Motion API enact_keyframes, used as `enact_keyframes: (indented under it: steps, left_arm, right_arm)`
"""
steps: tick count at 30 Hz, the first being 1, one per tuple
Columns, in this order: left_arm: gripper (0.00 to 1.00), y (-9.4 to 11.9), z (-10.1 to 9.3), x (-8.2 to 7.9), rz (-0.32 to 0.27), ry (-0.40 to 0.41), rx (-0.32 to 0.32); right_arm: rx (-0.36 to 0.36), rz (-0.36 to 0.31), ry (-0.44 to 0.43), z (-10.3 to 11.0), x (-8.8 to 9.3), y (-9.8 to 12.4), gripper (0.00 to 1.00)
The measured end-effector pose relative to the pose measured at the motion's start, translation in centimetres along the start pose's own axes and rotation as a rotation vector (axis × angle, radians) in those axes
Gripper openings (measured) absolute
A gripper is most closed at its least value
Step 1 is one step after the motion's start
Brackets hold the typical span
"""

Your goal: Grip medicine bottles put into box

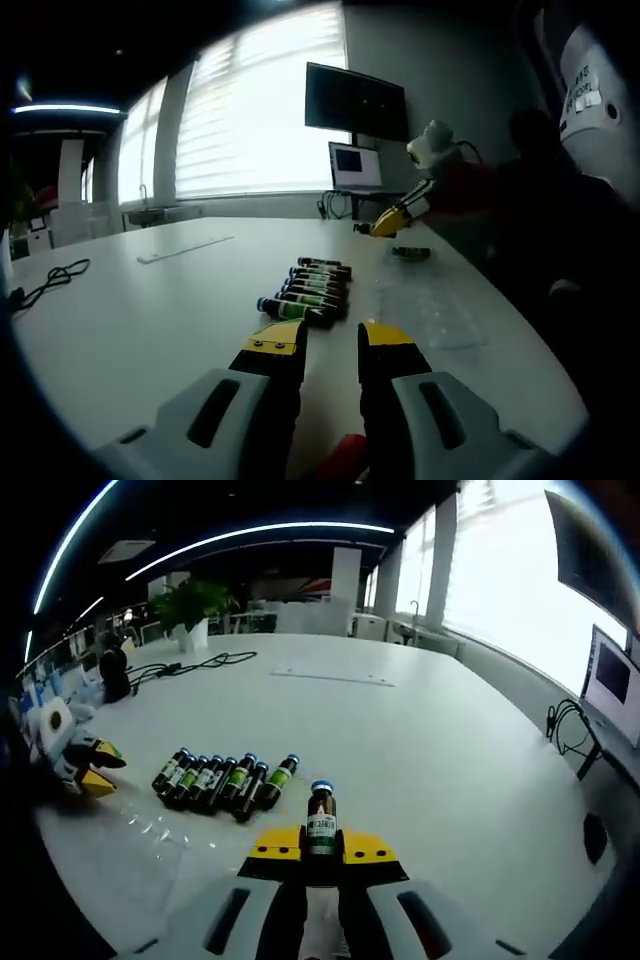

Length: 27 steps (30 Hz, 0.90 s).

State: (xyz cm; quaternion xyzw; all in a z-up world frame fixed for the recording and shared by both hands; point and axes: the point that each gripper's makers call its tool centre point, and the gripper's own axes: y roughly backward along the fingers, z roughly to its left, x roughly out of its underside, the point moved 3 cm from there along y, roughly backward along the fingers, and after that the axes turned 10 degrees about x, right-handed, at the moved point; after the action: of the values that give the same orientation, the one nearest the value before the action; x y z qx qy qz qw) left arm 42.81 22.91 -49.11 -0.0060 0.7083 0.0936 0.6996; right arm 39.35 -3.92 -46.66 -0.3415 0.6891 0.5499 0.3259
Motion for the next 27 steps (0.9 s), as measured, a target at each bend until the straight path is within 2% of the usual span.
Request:
enact_keyframes:
  steps: [8, 20, 27]
  left_arm:
    - [0.14, 0.0, 0.0, 0.0, 0.002, -0.001, 0.0]
    - [0.14, 0.0, -0.1, 0.1, 0.006, -0.001, -0.004]
    - [0.14, 0.0, 0.0, 0.1, 0.005, 0.001, -0.006]
  right_arm:
    - [0.036, 0.001, -0.03, -0.6, 1.5, 1.8, 0.07]
    - [0.074, 0.027, -0.055, -0.5, 3.7, 3.0, 0.07]
    - [0.109, 0.007, -0.082, -0.8, 3.8, 4.1, 0.07]
